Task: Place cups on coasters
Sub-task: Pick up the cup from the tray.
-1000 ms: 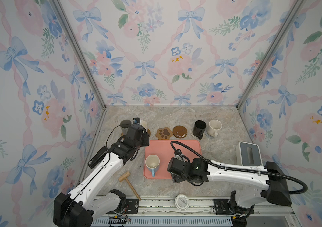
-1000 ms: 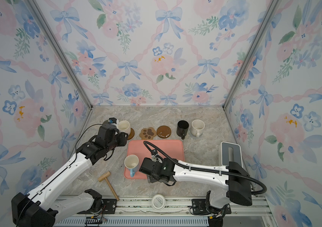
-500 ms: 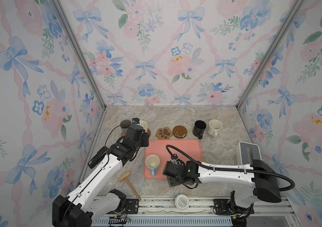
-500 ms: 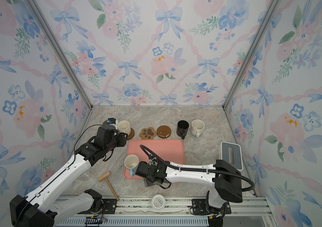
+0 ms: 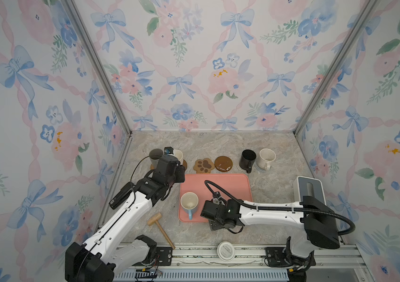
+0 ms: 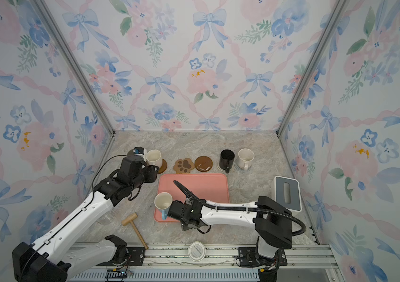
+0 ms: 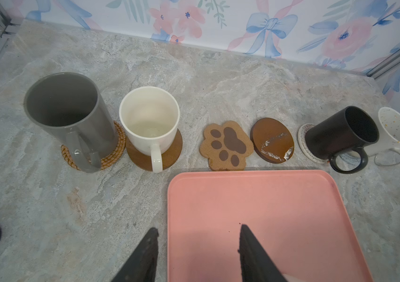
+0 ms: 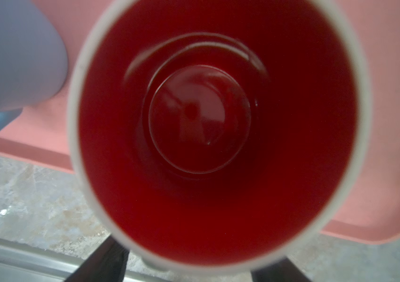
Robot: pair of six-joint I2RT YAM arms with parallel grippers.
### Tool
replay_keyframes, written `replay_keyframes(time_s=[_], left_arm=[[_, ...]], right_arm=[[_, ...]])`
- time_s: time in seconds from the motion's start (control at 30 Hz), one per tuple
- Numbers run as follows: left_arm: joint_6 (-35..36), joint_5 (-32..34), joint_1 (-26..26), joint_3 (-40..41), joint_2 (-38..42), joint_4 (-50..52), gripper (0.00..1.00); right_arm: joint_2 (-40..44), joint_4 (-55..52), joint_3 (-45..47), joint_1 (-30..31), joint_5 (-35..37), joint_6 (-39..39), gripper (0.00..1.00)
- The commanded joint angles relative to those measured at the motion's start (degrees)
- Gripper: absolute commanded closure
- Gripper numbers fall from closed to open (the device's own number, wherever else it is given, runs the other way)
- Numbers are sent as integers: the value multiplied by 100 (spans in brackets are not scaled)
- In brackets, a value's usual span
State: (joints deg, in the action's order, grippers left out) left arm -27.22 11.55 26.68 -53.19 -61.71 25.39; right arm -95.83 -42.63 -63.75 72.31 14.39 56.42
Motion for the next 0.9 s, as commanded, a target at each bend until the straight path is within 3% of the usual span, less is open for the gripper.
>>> replay_keyframes(time_s=[0.0,0.6,0.87], left_arm=[[82,107,44,116,50,67,50],[123,156,32,115,-34,69,50],[137,155,31,86,-86,68,49]], right_arm=[[-78,-11,113,-127,175,35,27],[-36,-76,222,-433,436,128,42],[-93,81,240,-512,389,53,53]])
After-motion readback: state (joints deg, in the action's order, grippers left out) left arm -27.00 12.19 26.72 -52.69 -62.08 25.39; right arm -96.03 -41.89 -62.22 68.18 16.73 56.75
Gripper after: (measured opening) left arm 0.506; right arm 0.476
